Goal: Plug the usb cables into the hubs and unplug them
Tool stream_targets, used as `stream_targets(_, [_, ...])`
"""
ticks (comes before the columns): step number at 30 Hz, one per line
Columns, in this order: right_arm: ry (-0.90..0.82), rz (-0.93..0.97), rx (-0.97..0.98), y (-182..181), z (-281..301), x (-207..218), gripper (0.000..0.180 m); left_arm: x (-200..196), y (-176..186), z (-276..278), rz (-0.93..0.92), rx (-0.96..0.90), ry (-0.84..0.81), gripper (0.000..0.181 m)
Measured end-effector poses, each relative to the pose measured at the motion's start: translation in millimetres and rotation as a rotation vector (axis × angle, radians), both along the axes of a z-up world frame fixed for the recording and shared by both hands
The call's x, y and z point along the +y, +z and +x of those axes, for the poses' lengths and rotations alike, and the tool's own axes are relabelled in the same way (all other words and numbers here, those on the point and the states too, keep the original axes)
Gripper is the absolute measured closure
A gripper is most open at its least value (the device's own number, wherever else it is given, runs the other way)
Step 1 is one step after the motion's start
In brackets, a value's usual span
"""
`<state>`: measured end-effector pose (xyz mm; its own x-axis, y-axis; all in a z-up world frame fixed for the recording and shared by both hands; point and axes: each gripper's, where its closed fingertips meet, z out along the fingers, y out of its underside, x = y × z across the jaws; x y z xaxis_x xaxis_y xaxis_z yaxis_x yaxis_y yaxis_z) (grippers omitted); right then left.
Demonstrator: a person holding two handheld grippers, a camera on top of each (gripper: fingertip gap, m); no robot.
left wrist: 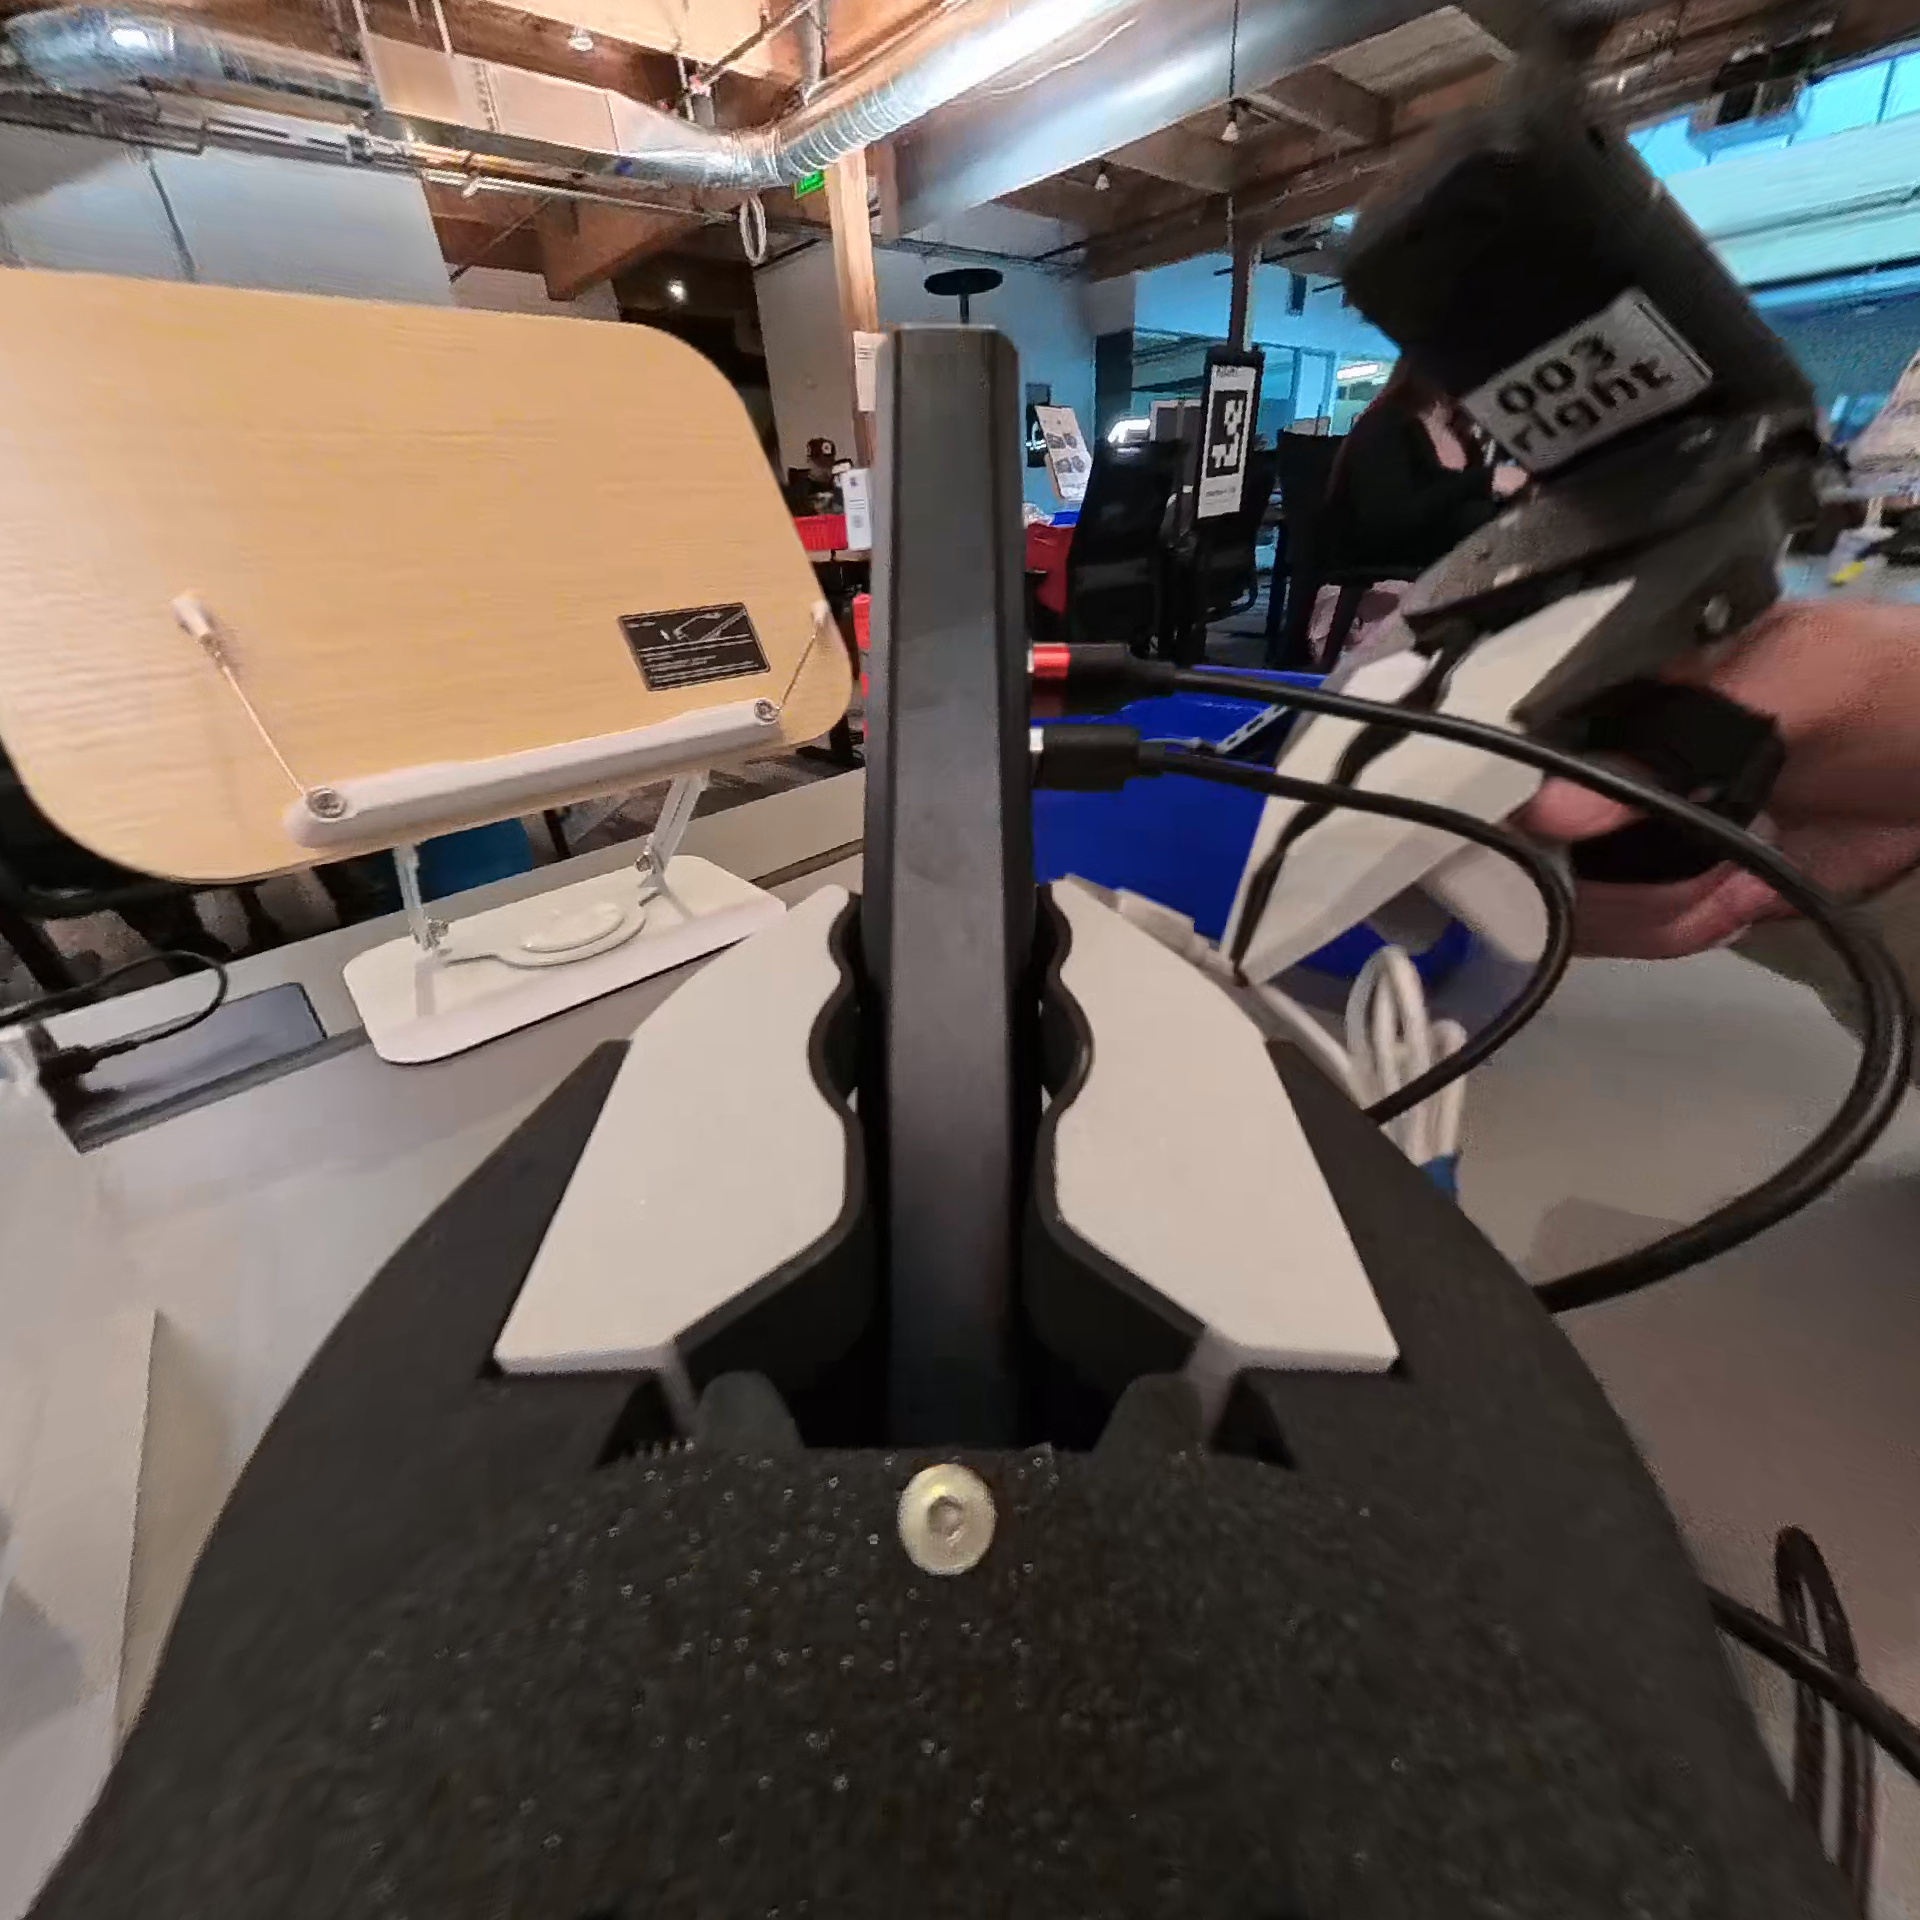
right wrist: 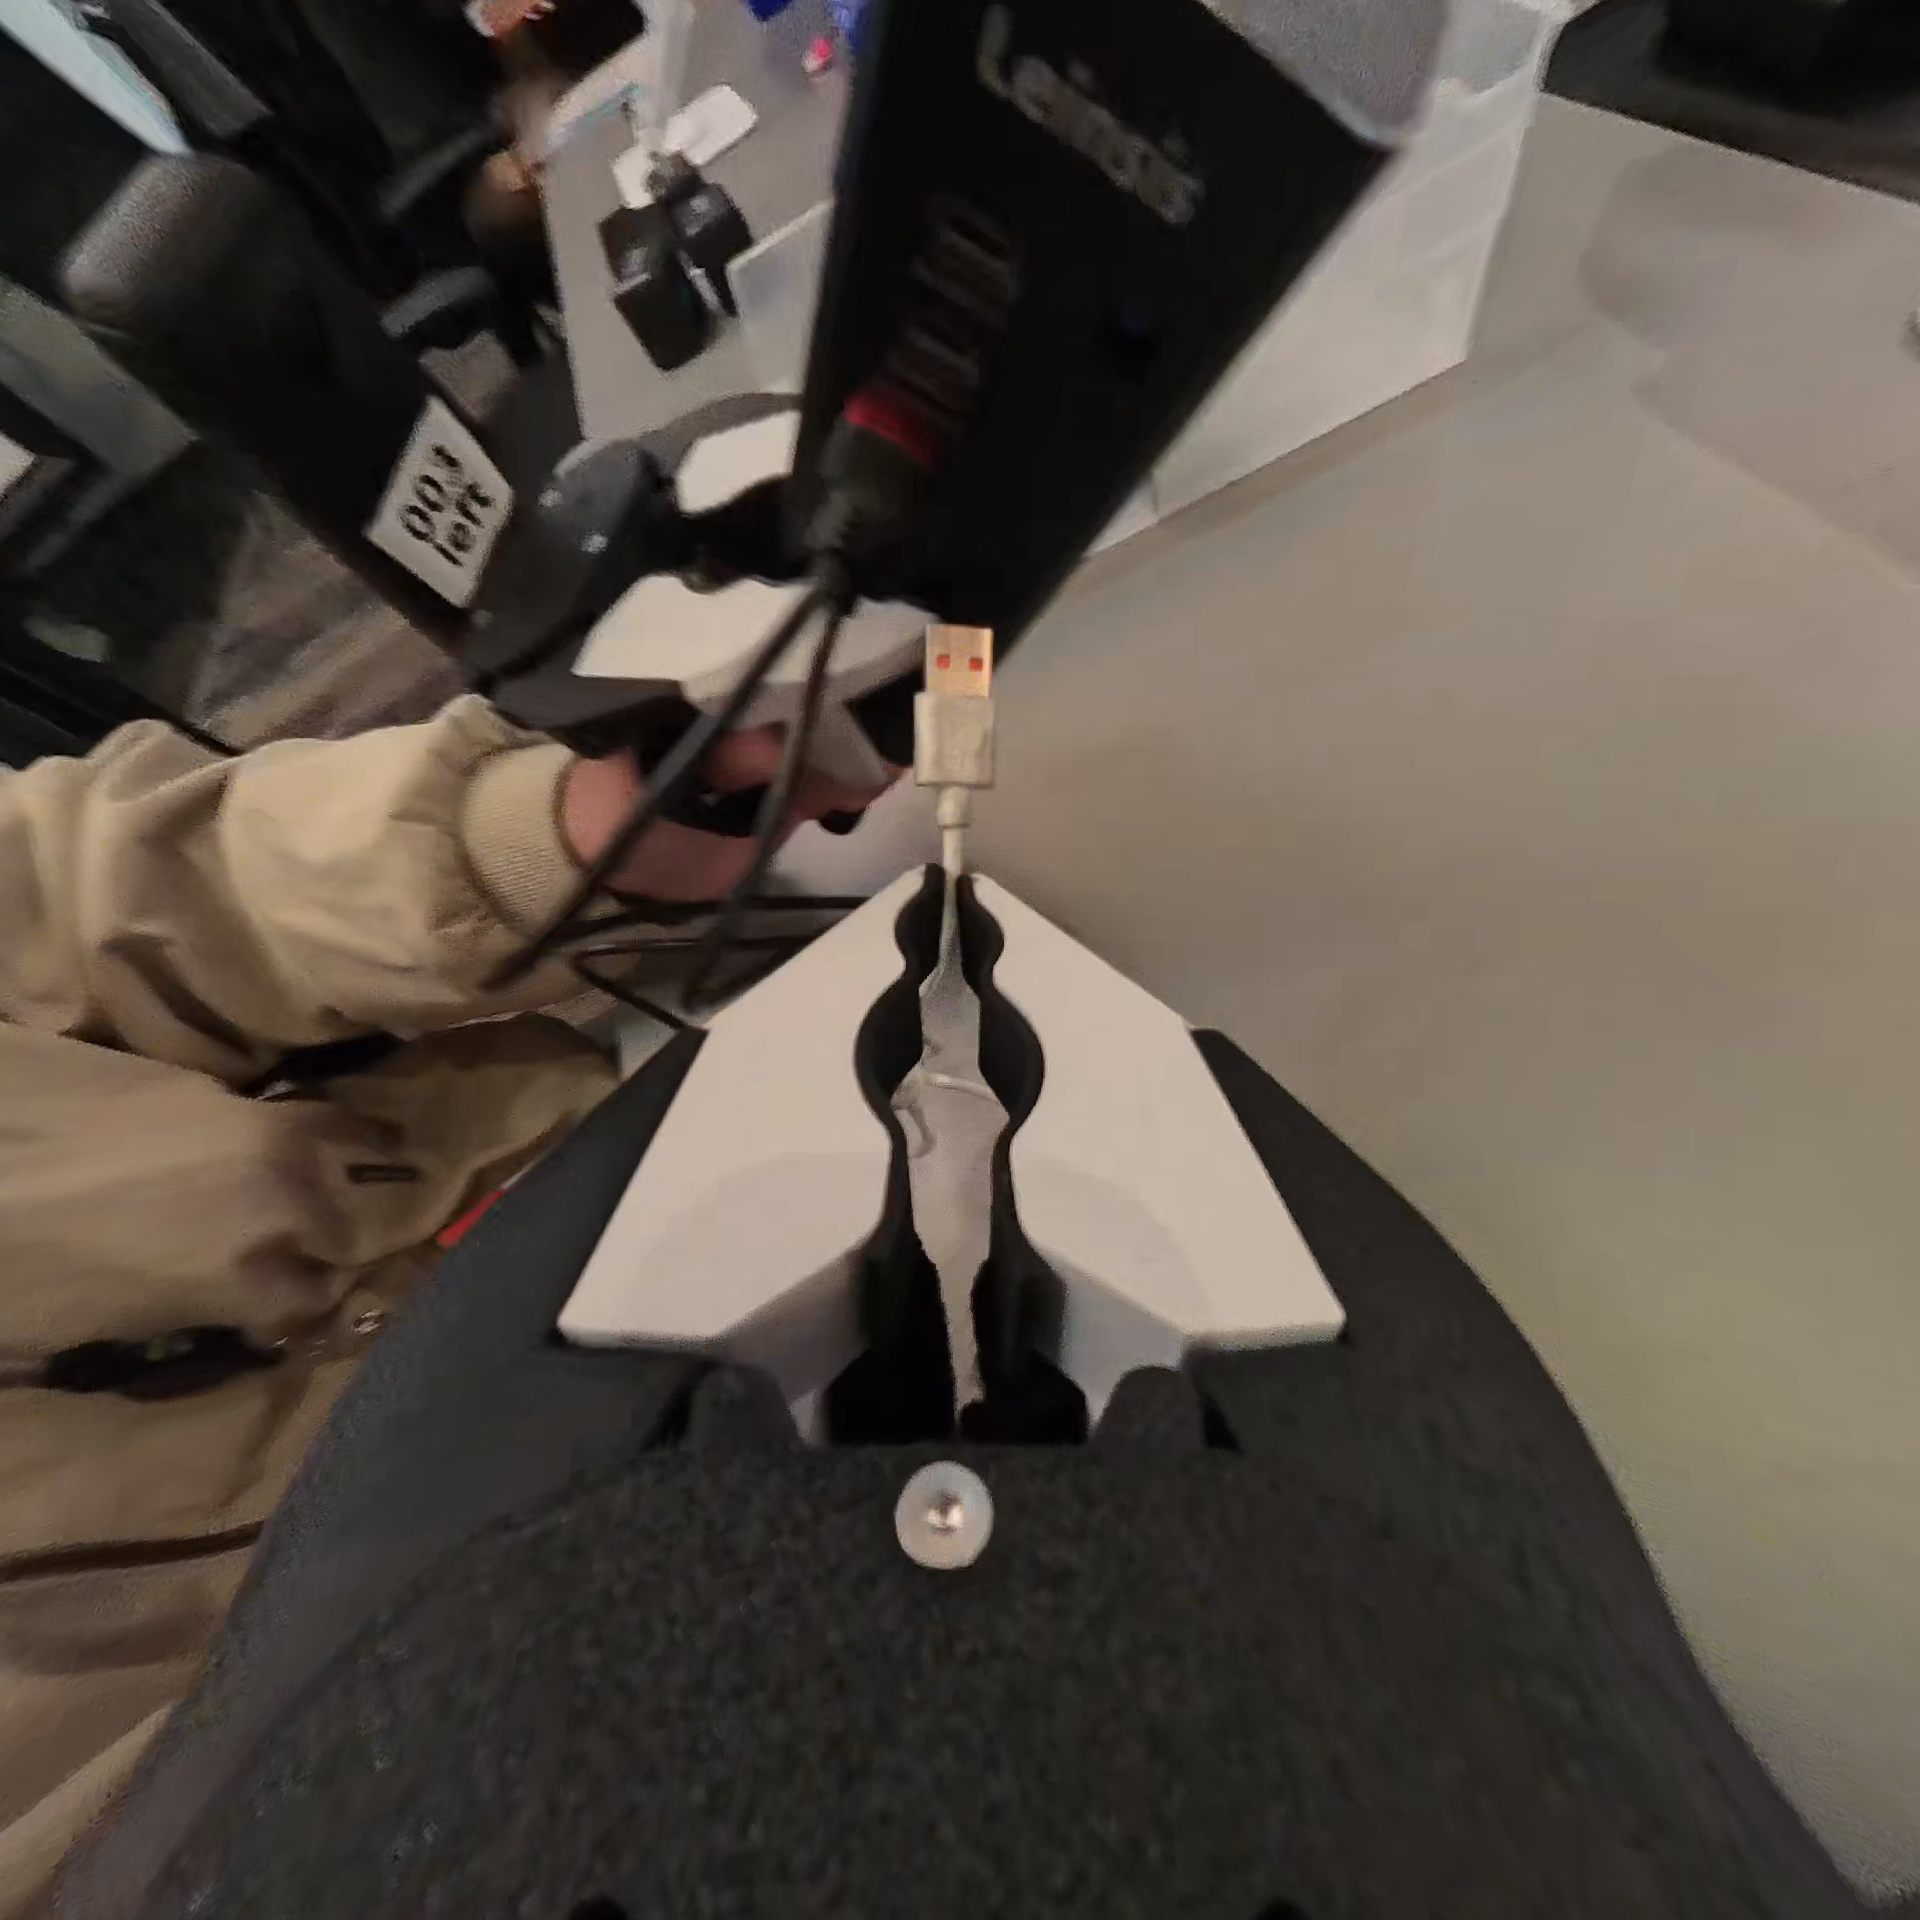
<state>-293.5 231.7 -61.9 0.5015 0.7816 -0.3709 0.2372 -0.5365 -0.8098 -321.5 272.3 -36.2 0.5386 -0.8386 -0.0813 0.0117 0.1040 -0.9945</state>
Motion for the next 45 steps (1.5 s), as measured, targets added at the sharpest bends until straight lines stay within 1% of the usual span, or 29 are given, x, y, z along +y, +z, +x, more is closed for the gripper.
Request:
stream_targets(1, [0.018, -0.01, 0.008, 2.0, -1.8, -3.7, 0.178, -0.6, -1.2, 1.3, 0.013, 0.016, 0.007, 0.151])
stream_targets(6, [0.034, -0.014, 0.052, 12.0, -7.9, -10.0, 0.178, -0.3, -2.1, 3.9, 0.041, 0.035, 0.021, 0.151])
stream_targets(9, [0.002, -0.022, 0.041, 11.1, -7.5, -6.8, 0.178, -1.5, -2.6, 5.1, 0.095, 0.081, 0.046, 0.151])
stream_targets(13, [-0.044, -0.043, 0.07, 12.7, -7.2, -2.9, 0.178, 0.7, -0.6, 1.9, 0.117, 0.085, 0.096, 0.151])
stream_targets(17, [-0.063, -0.024, 0.069, 14.5, -8.6, -1.7, 0.178, 2.8, -0.8, -0.3, 0.139, 0.102, 0.128, 0.151])
stream_targets(22, [-0.056, -0.04, 0.089, 15.8, -10.0, -3.4, 0.178, 3.7, -2.3, -0.4, 0.143, 0.113, 0.141, 0.151])
stream_targets(26, [-0.107, -0.062, 0.097, 14.2, -5.3, 2.2, 0.178, 5.5, -3.7, -0.6, 0.15, 0.133, 0.165, 0.151])
stream_targets(29, [-0.089, -0.079, 0.123, 15.1, -7.5, -0.1, 0.178, 4.3, -4.5, 1.5, 0.147, 0.128, 0.159, 0.151])
stream_targets(35, [-0.076, -0.053, 0.131, 16.0, -8.7, -0.2, 0.178, 5.4, -7.1, 2.6, 0.114, 0.113, 0.155, 0.151])
stream_targets(38, [-0.1, -0.019, 0.129, 14.5, -10.5, 2.8, 0.178, 8.1, -9.7, 1.9, 0.075, 0.1, 0.164, 0.151])
stream_targets(40, [-0.145, 0.018, 0.19, 19.8, -11.2, 8.0, 0.178, 11.0, -8.6, -1.5, 0.062, 0.081, 0.186, 0.151])
stream_targets(42, [-0.222, 0.066, 0.292, 28.1, -8.8, 15.4, 0.178, 14.1, -8.1, -4.8, 0.046, 0.073, 0.202, 0.151])
stream_targets(45, [-0.289, 0.089, 0.375, 27.9, -7.5, 20.2, 0.178, 14.7, -11.4, -6.1, 0.021, 0.068, 0.222, 0.151])
